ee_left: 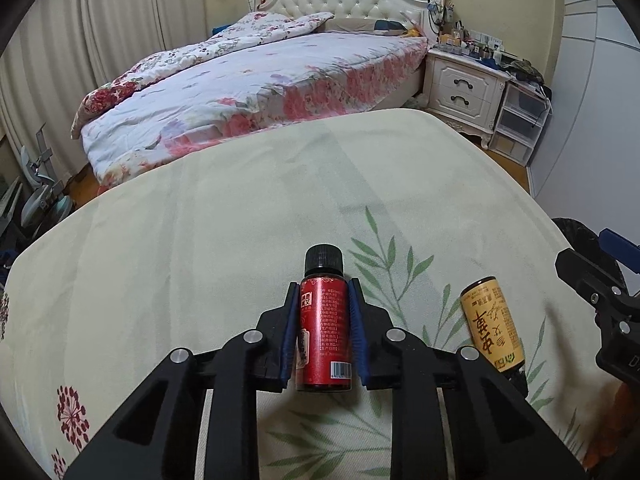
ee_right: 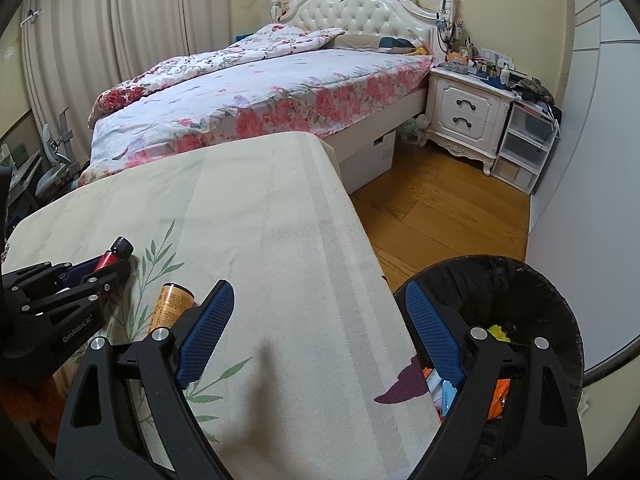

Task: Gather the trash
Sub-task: 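Grasp the gold-labelled bottle with the right gripper while the left holds the red bottle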

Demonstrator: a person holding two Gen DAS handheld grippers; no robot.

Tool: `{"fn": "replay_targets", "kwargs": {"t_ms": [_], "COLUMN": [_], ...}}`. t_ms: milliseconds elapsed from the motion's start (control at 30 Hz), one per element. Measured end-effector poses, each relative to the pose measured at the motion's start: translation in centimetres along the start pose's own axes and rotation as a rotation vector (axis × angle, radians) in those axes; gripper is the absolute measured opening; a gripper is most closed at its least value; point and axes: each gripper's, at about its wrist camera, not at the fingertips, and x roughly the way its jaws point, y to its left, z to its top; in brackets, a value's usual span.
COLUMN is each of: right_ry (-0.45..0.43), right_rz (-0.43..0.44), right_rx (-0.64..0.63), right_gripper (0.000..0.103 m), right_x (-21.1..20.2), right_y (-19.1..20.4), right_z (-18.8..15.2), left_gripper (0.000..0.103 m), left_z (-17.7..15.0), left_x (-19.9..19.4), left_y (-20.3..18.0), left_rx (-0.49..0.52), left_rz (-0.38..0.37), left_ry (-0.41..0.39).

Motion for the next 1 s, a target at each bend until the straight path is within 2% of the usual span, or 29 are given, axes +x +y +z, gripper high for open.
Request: {"fn": "replay_targets", "kwargs": {"t_ms": [667, 700, 733, 867, 1000], "right_ry": [0.008, 0.013, 0.021, 0.049, 0.078], "right_rz": [0.066, 0.070, 0.072, 0.077, 0.075], "right_rx": [-0.093, -0.100, -0.108, -0.122, -0.130], "right_gripper": [0.086, 0.084, 0.076, 0.073, 0.065], "right_x": [-1.7, -1.6, -1.5, -0.7, 0.0], "right_y": [5.3, 5.7, 6.0, 6.9, 7.3], "right_z": [-1.2, -1.2, -1.3, -1.7, -1.9], "left_gripper": [0.025, 0.025, 0.025, 0.025, 0.025], "left_z": [-6.5, -6.8, -7.0, -8.0, -8.7], "left_x": [-5.4, -5.6, -5.7, -6.3, -6.5], "left_y": [7.9, 8.4, 8.8, 10.6, 12.3], "left_rx": [-0.130, -0.138, -0.147, -0.188, -0.236], "left_rz": [0.156, 0.163, 0.171, 0.199, 0.212], "left_ry": [-0.014, -0.014, -0.014, -0.012, -0.005]}}
